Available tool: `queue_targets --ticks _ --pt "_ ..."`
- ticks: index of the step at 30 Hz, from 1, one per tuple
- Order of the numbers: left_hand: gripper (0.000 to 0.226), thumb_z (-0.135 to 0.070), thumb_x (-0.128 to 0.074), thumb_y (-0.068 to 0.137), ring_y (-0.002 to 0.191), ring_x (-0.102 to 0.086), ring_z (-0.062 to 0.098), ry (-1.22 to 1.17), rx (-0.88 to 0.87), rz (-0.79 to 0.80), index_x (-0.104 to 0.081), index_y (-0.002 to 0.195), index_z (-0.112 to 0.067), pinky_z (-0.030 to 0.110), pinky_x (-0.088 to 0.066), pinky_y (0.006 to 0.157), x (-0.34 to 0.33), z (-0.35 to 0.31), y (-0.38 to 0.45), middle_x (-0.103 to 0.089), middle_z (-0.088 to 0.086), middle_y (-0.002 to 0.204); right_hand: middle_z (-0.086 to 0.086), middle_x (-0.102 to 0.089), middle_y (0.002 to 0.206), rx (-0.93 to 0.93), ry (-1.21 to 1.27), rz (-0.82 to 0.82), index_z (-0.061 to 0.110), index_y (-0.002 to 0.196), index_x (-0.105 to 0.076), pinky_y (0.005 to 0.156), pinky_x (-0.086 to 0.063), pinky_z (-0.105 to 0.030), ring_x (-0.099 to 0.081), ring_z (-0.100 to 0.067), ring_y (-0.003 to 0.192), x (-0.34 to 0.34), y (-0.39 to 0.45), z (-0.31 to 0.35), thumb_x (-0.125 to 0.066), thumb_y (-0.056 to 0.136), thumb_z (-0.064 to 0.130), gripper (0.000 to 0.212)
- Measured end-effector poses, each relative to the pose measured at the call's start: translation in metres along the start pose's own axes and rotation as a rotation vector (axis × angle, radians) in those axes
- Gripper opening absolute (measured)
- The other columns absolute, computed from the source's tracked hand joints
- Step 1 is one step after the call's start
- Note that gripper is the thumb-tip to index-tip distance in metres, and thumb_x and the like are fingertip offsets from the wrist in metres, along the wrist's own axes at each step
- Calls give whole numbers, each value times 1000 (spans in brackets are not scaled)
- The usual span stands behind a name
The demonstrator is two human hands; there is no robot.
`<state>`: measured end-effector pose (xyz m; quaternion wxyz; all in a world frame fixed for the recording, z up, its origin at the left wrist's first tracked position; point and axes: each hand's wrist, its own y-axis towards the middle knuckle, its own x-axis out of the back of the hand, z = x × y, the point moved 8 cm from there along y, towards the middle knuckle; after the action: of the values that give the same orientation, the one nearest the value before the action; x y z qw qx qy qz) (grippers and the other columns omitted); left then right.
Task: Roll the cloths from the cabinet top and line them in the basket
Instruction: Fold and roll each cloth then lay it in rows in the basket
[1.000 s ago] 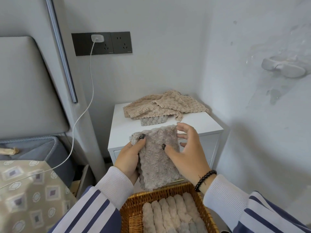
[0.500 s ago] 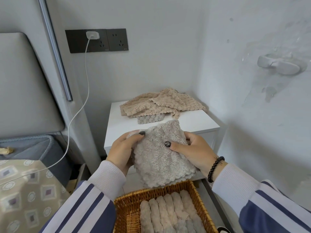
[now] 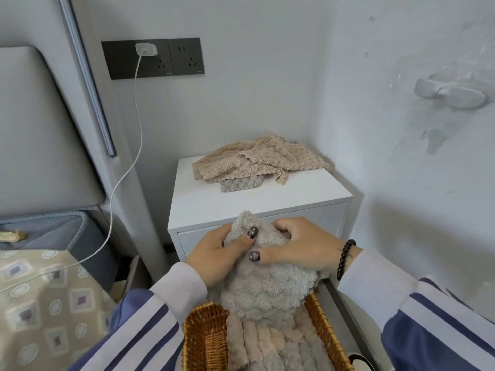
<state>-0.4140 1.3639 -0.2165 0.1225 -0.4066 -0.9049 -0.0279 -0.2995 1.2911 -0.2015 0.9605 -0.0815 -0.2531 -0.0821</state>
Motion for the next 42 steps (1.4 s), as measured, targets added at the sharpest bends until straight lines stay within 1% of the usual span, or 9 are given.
queue_targets --ticks 5,9,13,21,25,30,32,37,42 --pt "42 -54 -57 73 87 -71 18 -50 -83 -137 -67 98 -21 34 -57 80 21 -9 0 -75 -2 91 -4 -72 100 -11 94 -76 18 105 -69 89 -51 -36 -67 -18 90 20 4 -3 -75 46 75 82" --pt "40 -52 -55 76 89 -71 16 -44 -113 -165 -67 100 -23 34 -56 82 23 -15 -2 -75 -4 93 -5 -74 98 -13 281 -154 16 89 -71 100 -48 -43 -68 -23 98 31 3 -3 -82 47 46 53" --pt "40 -50 -55 77 86 -71 15 -194 -86 -239 -68 99 -19 28 -56 75 32 -13 -4 -76 -5 88 -32 -62 113 -127 717 -167 5 95 -66 85 -48 -45 -60 -36 88 14 8 -19 -93 46 33 63" --pt "48 -46 -63 72 85 -73 26 -306 7 -283 -66 104 -10 38 -57 77 52 2 -9 -76 8 91 -9 -74 83 -137 747 -57 3 93 -68 52 -53 -23 -71 -16 68 -9 4 -20 -73 75 8 19" --pt "83 -62 -84 48 88 -73 22 -267 108 -121 -62 113 -13 36 -59 75 39 18 -13 -76 3 97 -18 -72 102 -150 698 -115 -1 99 -69 80 -58 -34 -70 -25 90 -4 5 -30 -73 76 4 24" --pt "107 -45 -96 18 94 -72 22 -325 169 28 -63 113 -10 31 -59 72 29 28 -19 -74 5 103 -6 -73 104 -144 525 -12 9 108 -66 93 -52 -37 -69 -20 99 -16 1 -26 -88 56 29 60" --pt "107 -37 -99 22 99 -70 28 -346 164 69 -61 117 -7 40 -58 81 31 26 -22 -72 10 108 -2 -73 108 -129 468 13 11 113 -65 98 -49 -39 -67 -20 104 -19 1 -24 -90 51 39 72" --pt "94 -30 -96 39 107 -63 44 -316 209 143 -57 122 -11 69 -39 97 32 29 -32 -70 16 113 -6 -74 101 -91 553 7 8 104 -67 85 -55 -31 -70 -20 96 -14 1 -17 -78 61 20 46" --pt "67 -18 -86 49 112 -55 53 -438 155 97 -67 113 -17 73 -32 99 42 28 -28 -68 21 114 -17 -70 111 -96 734 34 -1 113 -63 90 -54 -40 -66 -30 105 -12 5 -19 -91 55 13 66"
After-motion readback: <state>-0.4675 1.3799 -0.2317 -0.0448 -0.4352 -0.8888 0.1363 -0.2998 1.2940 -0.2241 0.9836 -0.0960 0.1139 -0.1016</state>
